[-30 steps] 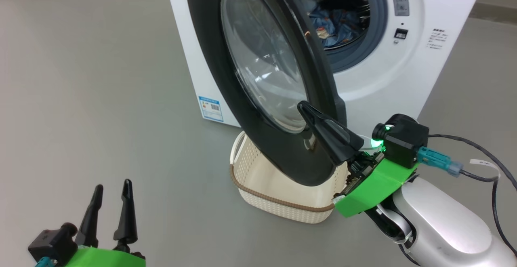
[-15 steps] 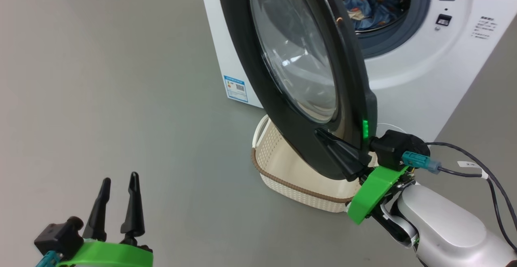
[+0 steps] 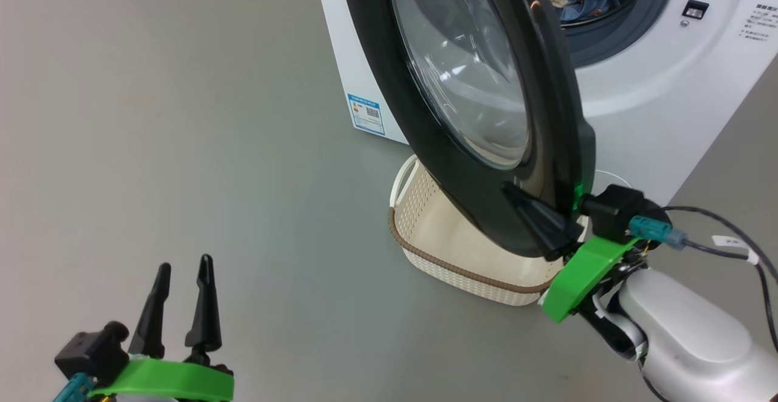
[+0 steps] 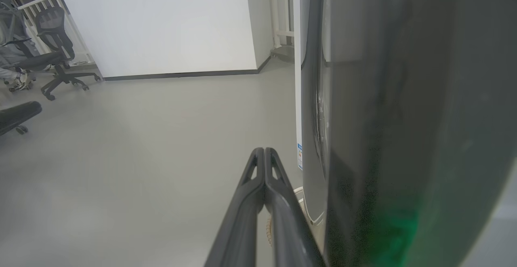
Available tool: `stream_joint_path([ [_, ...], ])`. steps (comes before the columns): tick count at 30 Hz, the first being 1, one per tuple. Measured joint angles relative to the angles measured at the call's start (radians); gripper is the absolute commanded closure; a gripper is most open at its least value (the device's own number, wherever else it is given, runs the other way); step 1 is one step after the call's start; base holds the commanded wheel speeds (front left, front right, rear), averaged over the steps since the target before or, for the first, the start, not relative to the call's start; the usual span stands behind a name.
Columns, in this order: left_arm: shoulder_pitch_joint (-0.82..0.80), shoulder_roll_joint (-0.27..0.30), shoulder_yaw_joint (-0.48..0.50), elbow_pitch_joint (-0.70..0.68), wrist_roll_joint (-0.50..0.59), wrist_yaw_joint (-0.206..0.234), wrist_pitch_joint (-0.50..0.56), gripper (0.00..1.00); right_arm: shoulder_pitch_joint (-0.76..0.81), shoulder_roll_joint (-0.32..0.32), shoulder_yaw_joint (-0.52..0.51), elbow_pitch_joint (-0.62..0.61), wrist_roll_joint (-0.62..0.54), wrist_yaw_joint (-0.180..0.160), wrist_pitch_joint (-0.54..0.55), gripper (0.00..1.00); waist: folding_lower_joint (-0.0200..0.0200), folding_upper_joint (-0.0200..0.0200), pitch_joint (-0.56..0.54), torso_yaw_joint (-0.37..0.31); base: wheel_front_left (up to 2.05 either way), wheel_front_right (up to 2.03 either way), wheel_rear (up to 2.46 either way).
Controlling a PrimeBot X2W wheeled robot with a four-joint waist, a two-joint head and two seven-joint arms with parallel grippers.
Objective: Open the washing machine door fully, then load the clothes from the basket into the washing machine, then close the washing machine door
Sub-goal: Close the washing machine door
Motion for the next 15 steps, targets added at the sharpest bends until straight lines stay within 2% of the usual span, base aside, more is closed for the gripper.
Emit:
stream_joint_path([
  [6,-0.015,0.002,-0.005,-0.006,0.000,0.000,0.000,0.00,-0.005,-0.036,-0.089,0.002,-0.007,0.004,0.000,1.00,-0.0001,0.0000,0.029,-0.012,0.00,0.00,0.00],
  [15,-0.060,0.000,-0.005,-0.055,0.000,0.000,0.000,0.00,-0.105,-0.094,-0.198,0.037,-0.017,0.004,0.000,1.00,0.0000,0.0000,0.119,-0.025,0.00,0.00,0.00],
])
